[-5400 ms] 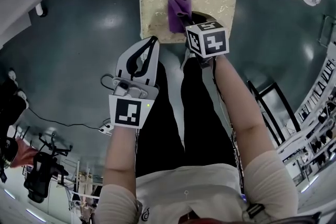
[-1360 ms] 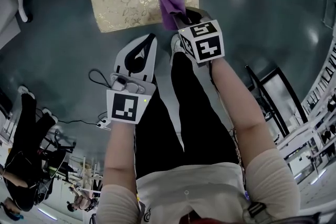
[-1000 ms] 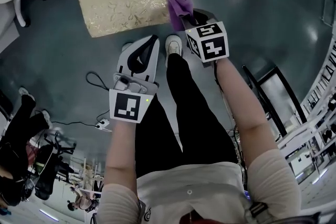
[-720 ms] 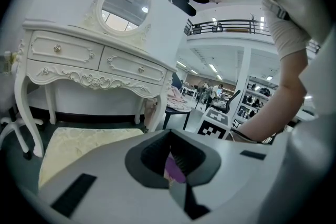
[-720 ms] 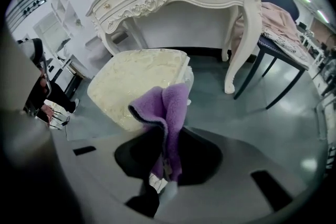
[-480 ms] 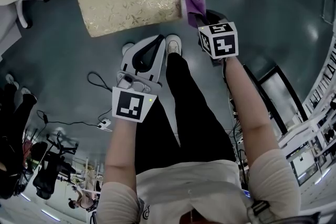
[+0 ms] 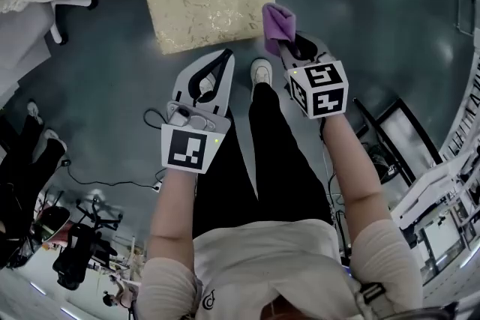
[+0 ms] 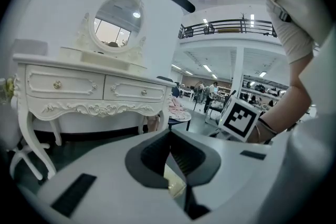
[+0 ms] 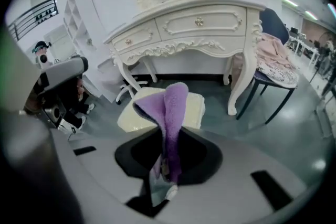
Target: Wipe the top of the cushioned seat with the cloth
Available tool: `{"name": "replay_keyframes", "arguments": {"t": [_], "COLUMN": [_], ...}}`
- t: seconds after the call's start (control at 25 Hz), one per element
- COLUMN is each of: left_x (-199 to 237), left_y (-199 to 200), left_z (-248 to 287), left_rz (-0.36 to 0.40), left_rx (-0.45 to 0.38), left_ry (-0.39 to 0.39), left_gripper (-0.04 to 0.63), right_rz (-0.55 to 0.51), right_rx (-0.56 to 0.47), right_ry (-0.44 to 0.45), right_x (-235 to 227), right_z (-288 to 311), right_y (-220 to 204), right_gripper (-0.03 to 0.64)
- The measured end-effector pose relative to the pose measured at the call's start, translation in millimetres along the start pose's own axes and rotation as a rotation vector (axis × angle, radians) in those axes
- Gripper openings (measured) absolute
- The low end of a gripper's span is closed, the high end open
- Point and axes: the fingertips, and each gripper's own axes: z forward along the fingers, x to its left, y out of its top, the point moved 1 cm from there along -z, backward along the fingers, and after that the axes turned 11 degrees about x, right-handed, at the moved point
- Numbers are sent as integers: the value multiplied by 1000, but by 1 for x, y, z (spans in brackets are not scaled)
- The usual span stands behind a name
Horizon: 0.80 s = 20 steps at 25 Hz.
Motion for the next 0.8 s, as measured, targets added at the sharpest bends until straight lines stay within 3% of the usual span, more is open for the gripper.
{"name": "replay_keyframes", "arguments": {"t": [0.12, 0.32, 0.64, 0.8], "left_x": [16, 17, 18, 13], "left_y": [27, 79, 173, 206], "left_z": [-21, -66, -139, -172], "left_rz": [21, 59, 118, 148], "left_rx": [-19, -48, -172, -171], "left_ry": [23, -13, 78, 111], "left_gripper": [14, 14, 14, 14], "right_rz": [10, -17, -93, -130], "right_rx": [-79, -198, -441, -538], "right_ry": [8, 29, -6, -44], "right_x": [27, 67, 101, 114], "right_z": [-26, -91, -214, -277], "right_y": [35, 87, 161, 179], "right_gripper": [83, 83, 83, 81]}}
